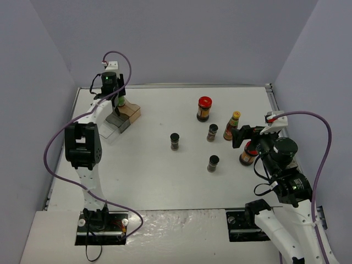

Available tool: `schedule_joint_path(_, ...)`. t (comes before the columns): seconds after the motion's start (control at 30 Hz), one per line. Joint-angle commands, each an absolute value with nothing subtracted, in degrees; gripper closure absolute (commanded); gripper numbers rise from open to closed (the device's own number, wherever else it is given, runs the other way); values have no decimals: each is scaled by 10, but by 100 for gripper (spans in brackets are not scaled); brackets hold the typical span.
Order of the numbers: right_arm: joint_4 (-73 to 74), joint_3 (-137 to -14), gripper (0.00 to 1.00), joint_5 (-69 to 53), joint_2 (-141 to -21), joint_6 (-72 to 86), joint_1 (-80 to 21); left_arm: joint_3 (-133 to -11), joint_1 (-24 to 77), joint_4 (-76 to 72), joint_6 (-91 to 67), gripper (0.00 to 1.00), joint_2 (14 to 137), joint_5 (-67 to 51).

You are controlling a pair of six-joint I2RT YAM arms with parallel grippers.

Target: Organize the condiment bottles

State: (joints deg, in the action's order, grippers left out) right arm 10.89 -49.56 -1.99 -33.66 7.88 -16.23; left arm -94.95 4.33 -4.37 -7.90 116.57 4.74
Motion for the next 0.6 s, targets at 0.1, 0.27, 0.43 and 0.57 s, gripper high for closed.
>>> schedule_joint_path(0.1,62,-495,0,-29,-328,77,-167,-968,32,-198,-72,98,1146,36)
schedule_joint_path(0.27,63,-490,0,-29,-324,80,-167,-963,32,-198,-72,92,1154,31)
schedule_joint_path(0.43,63,-488,0,-33,-318,83,-167,-947,32,-201,-72,87,1155,33)
schedule_joint_path(0.57,65,-487,0,-31,-315,83,-167,-939,32,-204,-70,75,1157,36)
